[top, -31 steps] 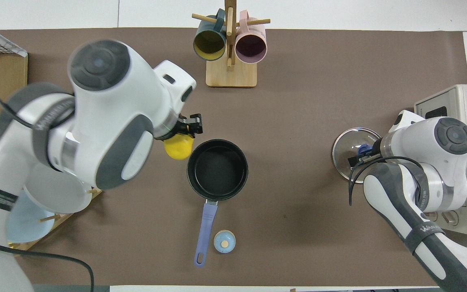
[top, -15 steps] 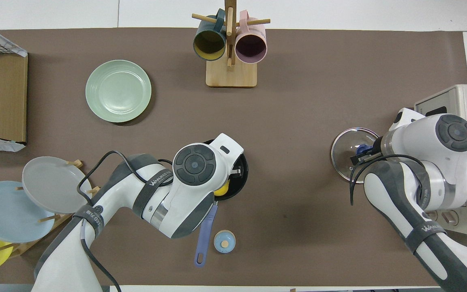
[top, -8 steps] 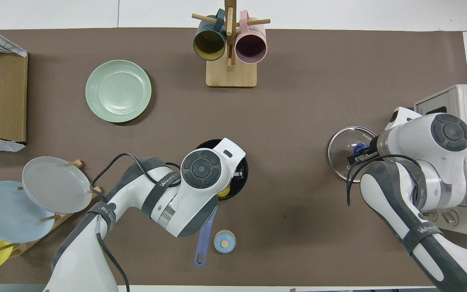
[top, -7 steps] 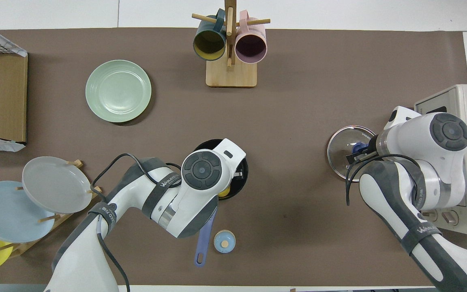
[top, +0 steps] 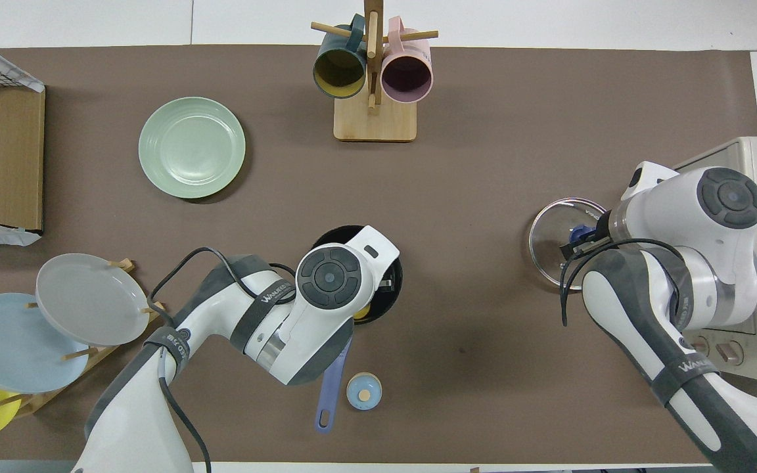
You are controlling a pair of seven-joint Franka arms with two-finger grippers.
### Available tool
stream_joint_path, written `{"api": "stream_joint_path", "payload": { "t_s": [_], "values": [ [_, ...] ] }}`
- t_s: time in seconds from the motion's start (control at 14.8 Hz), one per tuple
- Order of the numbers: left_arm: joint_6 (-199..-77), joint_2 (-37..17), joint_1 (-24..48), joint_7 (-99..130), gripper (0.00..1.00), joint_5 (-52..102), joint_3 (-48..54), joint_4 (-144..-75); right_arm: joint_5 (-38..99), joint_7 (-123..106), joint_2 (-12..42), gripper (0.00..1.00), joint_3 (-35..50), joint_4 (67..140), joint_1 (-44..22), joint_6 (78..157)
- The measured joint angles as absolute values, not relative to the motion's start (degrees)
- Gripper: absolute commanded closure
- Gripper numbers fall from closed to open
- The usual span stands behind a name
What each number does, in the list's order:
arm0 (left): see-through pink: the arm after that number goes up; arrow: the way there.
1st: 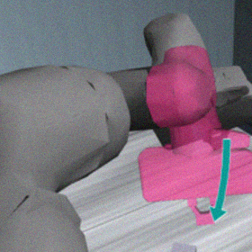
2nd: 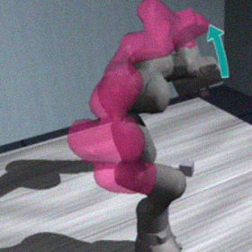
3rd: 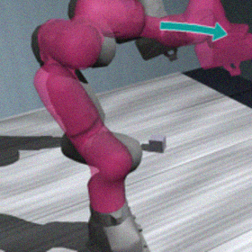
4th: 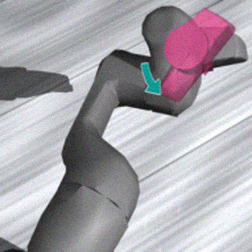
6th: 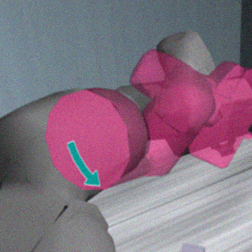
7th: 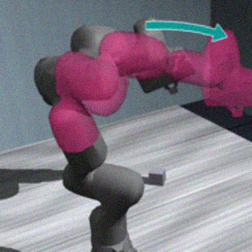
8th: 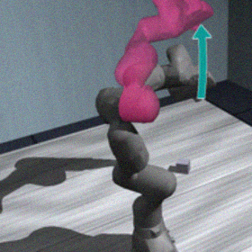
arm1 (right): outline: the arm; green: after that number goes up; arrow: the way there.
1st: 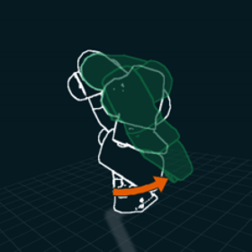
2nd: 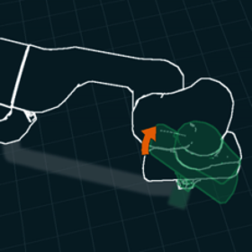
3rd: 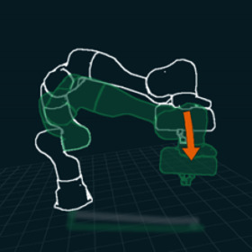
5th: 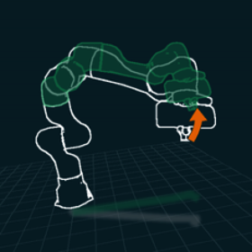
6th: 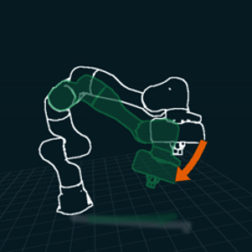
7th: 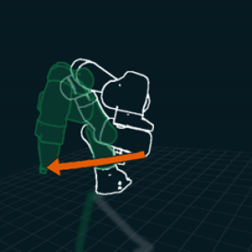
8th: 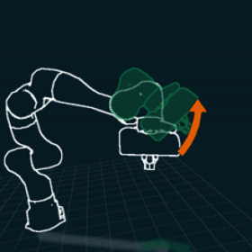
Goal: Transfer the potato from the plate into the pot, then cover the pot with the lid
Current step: 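Release the potato into the saucepan and withdraw the left gripper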
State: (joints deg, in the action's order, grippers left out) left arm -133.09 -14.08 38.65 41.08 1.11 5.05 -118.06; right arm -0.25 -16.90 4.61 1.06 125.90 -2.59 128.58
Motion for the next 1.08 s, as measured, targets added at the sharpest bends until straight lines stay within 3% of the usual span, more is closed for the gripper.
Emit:
{"api": "stream_joint_path", "payload": {
  "t_s": [0.27,0.61,0.88,1.08],
  "values": [
    [-120.3,-10.3,35.4,38.8,0.00,1.1,4.3,-110.7,-0.3,-16.9,5.3,1.00,1.1,123.8,-2.6,127.7],
    [-99.4,-5.3,21.5,27.4,0.00,1.3,3.8,-93.6,-0.3,-16.3,5.9,1.00,1.1,121.5,-3.7,124.3],
    [-95.2,-3.2,9.1,9.4,0.00,1.5,3.2,-91.5,-0.3,-9.8,6.0,1.00,1.2,112.9,-7.6,113.8],
    [-94.4,-3.2,5.1,4.4,0.00,1.3,3.1,-91.5,-0.3,-2.7,6.0,1.00,1.3,108.5,-12.4,110.5]
  ]
}}
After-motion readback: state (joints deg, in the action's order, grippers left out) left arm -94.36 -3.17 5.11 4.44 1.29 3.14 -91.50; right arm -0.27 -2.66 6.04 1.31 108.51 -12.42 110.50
